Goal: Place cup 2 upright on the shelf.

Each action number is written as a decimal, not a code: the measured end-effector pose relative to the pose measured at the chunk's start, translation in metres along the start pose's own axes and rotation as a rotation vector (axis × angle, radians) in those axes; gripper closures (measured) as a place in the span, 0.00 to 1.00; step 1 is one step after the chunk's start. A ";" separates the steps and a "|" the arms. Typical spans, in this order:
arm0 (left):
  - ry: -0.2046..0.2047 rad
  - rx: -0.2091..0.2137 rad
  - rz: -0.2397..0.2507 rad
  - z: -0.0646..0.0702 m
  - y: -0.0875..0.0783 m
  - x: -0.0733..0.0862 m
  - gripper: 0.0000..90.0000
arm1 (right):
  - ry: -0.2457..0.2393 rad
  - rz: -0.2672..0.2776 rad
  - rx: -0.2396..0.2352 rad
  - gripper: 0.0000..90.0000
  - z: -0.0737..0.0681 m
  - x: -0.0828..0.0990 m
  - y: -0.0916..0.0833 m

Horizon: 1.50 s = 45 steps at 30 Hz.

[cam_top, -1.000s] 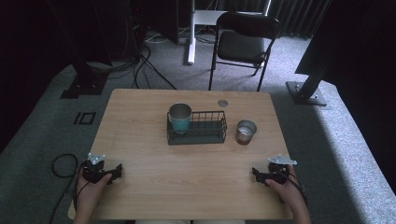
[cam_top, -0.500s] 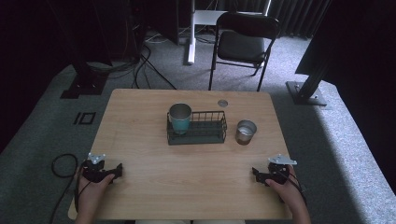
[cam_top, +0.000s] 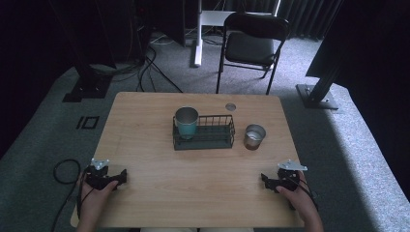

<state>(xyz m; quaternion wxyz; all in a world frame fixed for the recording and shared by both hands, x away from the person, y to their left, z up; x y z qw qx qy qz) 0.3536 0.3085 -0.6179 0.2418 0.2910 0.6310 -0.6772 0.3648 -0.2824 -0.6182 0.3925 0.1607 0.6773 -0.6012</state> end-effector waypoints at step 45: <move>0.000 -0.001 -0.001 0.000 0.000 0.000 0.07 | 0.020 0.056 -0.021 0.13 -0.003 -0.033 0.018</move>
Point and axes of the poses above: each handheld gripper's, and its own axes: y roughly forward along the jaws, x roughly out of its underside, z roughly to its right, the point moved 9 cm from there along y, roughly forward along the jaws, and after that the axes turned 3 degrees about x, right-handed, at the moved point
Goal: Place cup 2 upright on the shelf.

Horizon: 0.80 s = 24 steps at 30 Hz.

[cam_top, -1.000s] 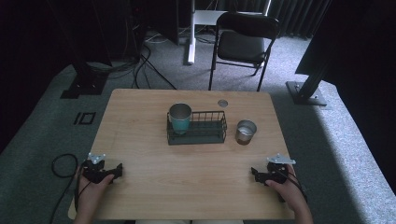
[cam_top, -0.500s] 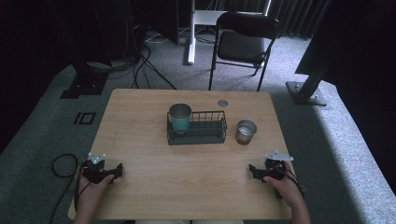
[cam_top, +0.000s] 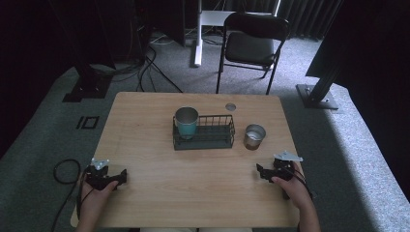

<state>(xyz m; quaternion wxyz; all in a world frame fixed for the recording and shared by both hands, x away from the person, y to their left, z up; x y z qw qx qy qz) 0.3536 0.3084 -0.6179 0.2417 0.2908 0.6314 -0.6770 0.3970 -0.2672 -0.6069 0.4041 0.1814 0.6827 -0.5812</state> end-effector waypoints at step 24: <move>0.002 0.000 0.000 0.000 0.000 0.000 0.07 | 0.007 0.065 -0.012 0.14 0.000 -0.033 0.016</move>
Point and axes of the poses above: each handheld gripper's, and its own axes: y roughly forward along the jaws, x roughly out of its underside, z roughly to its right, the point moved 9 cm from there along y, roughly forward along the jaws, and after that the axes turned 3 degrees about x, right-handed, at the moved point
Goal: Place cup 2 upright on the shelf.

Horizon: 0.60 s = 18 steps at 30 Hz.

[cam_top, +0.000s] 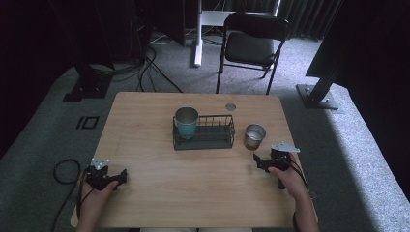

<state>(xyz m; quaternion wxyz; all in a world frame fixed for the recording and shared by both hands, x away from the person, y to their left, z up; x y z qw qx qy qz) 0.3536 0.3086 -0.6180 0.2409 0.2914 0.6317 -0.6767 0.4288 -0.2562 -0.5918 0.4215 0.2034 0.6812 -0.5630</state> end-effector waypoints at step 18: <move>-0.002 0.000 0.002 0.000 0.000 0.000 0.07 | -0.006 0.081 0.016 0.14 0.005 -0.033 0.010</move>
Point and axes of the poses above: each handheld gripper's, and its own axes: y roughly forward along the jaws, x roughly out of its underside, z roughly to its right, the point moved 9 cm from there along y, roughly forward along the jaws, and after that the axes turned 3 degrees about x, right-handed, at the moved point
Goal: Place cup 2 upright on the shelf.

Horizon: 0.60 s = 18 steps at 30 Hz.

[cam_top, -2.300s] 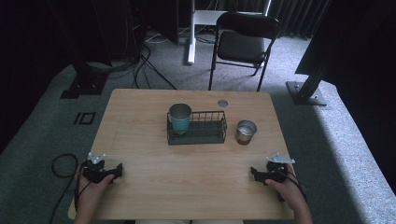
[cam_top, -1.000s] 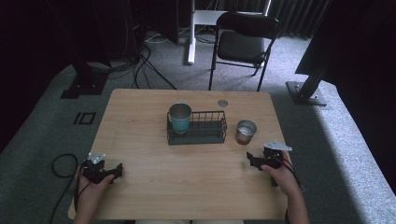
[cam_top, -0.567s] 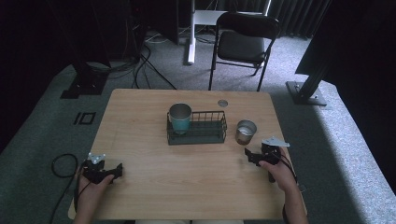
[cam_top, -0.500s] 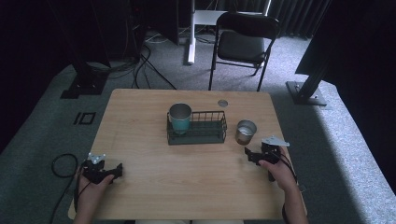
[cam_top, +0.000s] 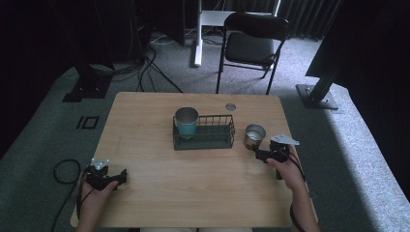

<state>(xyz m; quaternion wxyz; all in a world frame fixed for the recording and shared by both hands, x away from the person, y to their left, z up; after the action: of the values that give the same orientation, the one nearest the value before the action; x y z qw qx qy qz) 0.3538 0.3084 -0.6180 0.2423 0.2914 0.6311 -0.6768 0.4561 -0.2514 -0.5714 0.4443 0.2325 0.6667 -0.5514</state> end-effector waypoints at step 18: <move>0.002 0.000 -0.002 0.000 0.000 0.000 0.07 | 0.010 0.031 -0.007 0.14 -0.006 -0.014 0.016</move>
<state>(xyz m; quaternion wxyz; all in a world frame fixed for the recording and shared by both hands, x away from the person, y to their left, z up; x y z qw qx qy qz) 0.3536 0.3086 -0.6179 0.2409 0.2915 0.6316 -0.6768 0.4741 -0.2389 -0.5685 0.4503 0.2441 0.6671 -0.5409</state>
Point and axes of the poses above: each handheld gripper's, and its own axes: y roughly forward along the jaws, x roughly out of its underside, z roughly to its right, the point moved 9 cm from there along y, roughly forward along the jaws, and after that the axes turned 3 degrees about x, right-handed, at the moved point
